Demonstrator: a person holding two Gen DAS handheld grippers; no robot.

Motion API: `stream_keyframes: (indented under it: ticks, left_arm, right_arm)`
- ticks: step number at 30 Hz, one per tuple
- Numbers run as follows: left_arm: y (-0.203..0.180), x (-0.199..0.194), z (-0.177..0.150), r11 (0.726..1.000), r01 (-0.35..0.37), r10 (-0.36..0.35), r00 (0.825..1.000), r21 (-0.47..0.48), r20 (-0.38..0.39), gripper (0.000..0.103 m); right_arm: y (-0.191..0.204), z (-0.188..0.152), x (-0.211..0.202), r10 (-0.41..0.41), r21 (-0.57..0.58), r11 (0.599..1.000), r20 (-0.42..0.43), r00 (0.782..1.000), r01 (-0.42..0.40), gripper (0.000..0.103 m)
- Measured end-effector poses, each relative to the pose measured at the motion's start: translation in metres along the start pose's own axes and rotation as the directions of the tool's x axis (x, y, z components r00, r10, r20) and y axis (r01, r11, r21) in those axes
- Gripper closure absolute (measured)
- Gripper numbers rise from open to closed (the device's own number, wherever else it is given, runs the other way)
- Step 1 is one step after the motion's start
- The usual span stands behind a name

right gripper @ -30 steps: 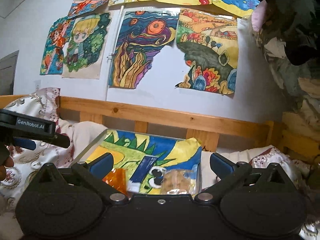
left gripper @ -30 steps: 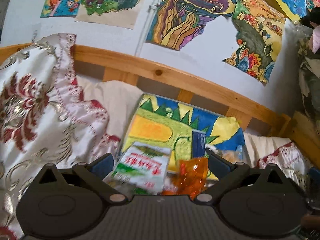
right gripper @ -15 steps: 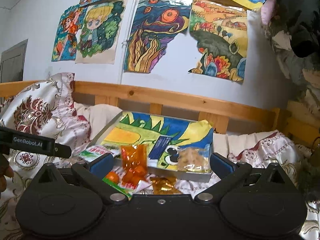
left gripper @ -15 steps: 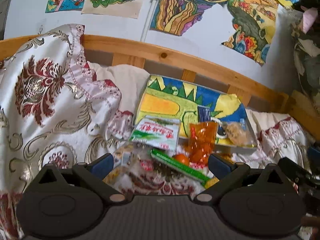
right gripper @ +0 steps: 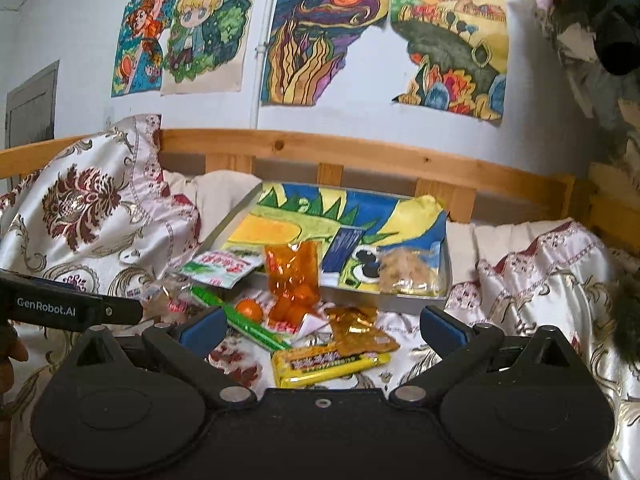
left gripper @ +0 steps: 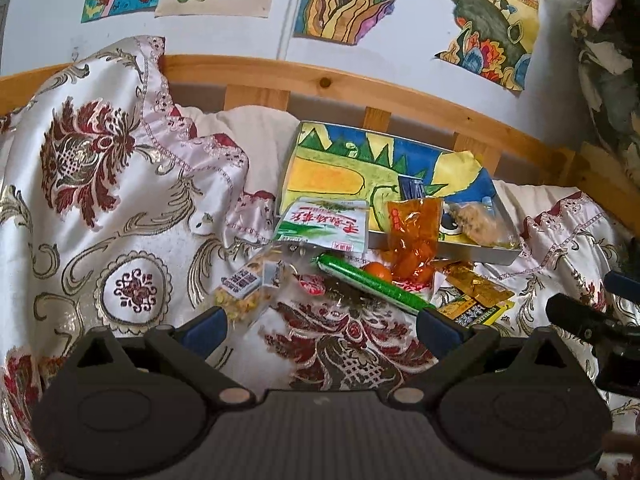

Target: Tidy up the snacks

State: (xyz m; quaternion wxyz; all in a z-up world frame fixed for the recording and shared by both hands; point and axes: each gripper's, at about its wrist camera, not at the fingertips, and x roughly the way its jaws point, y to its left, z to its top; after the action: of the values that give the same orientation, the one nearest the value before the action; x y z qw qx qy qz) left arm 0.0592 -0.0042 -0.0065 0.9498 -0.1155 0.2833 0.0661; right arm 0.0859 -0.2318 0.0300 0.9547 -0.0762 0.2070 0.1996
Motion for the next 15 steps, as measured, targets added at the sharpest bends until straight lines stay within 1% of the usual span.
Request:
stream_keyframes:
  ticks: [9,15]
  left_arm:
    - [0.001,0.005,-0.003,1.0,-0.006,0.006,1.0,-0.003,-0.014,0.001]
    - [0.002,0.006,-0.004,1.0,-0.011,0.011,1.0,-0.005,-0.013,0.001]
  right_arm:
    - [0.0,-0.005,0.01,0.006,0.004,1.0,-0.058,0.998,-0.006,0.001]
    - [-0.001,-0.006,0.013,0.009,0.007,1.0,-0.074,0.997,-0.008,0.001]
